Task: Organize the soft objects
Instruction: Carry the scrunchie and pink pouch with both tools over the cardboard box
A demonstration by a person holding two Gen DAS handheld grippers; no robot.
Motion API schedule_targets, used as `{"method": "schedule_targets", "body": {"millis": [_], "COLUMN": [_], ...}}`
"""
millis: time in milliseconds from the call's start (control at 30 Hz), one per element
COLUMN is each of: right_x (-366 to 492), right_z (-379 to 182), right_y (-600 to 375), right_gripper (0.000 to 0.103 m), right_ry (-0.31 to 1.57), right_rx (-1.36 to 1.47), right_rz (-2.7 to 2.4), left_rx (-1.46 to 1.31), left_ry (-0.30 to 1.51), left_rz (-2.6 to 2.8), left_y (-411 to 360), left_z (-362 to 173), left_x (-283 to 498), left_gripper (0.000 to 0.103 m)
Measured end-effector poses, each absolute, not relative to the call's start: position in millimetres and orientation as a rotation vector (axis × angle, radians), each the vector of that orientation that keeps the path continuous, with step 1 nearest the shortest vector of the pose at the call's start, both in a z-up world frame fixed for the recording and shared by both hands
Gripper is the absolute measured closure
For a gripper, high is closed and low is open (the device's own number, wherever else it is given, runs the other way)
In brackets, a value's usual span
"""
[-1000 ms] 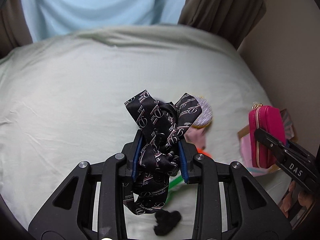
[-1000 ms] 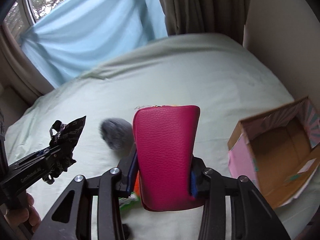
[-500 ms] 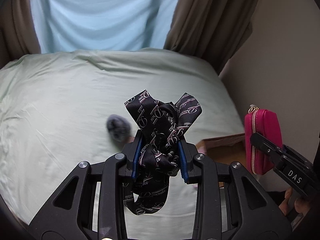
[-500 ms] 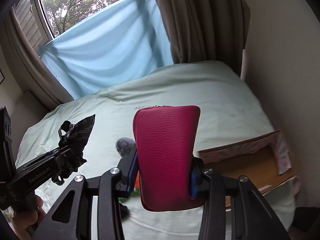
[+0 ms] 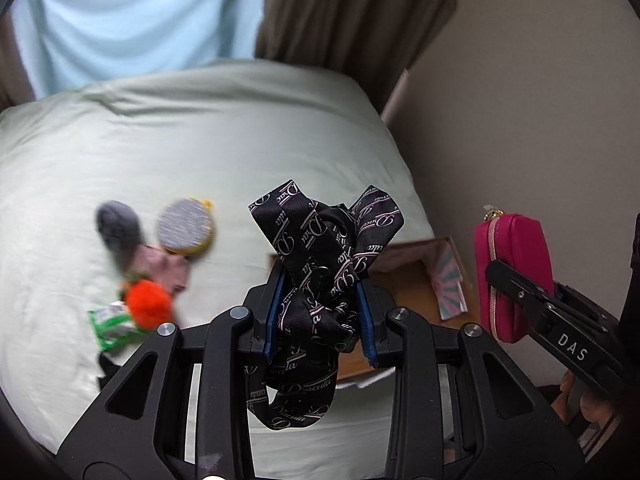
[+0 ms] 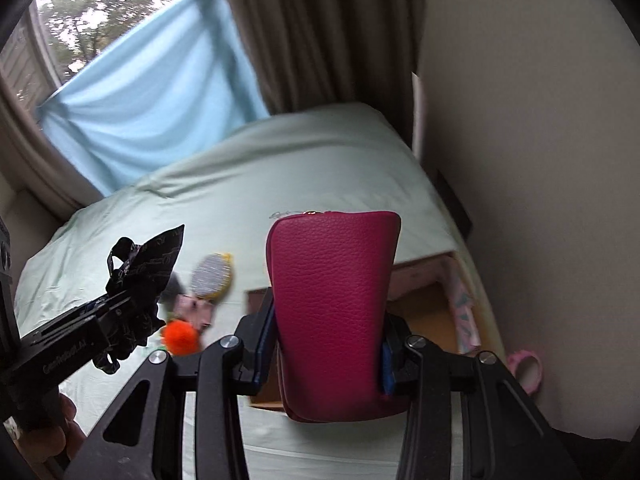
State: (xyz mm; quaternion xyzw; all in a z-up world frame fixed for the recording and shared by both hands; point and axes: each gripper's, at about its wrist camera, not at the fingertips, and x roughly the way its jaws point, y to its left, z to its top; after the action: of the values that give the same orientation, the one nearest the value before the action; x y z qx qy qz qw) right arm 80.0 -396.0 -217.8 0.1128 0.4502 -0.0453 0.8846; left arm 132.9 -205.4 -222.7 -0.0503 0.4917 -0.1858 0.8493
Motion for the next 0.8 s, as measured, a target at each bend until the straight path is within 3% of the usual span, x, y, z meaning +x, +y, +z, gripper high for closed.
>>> {"method": "schedule_targets", "body": {"millis": [267,633,800], "right_x": [106.2,156.8,165.3], "right_z": [-277.7,-379.9,-405.2], "right_y": [-456.1,-486.0,-494.8], "right_gripper": [0.065,0.065,0.065], "right_ry": [1.092,1.324,1.373], "right_rx": [0.314,0.371,0.418], "right_rz": [-0.154,-0.14,-0.129], "left_rx": [-0.018,0.099,0.134], "left_ry": [1.176,1.409,1.454], "left_rz": [-0.44,-0.421,-0.435], "left_y": [-291.0,-338.6,-347.7], "left_z": [-289.1,-410.1,-432.3], "left_x": [145.3,173.2,174.8], "left_gripper": [0.075,0.075,0.075]}}
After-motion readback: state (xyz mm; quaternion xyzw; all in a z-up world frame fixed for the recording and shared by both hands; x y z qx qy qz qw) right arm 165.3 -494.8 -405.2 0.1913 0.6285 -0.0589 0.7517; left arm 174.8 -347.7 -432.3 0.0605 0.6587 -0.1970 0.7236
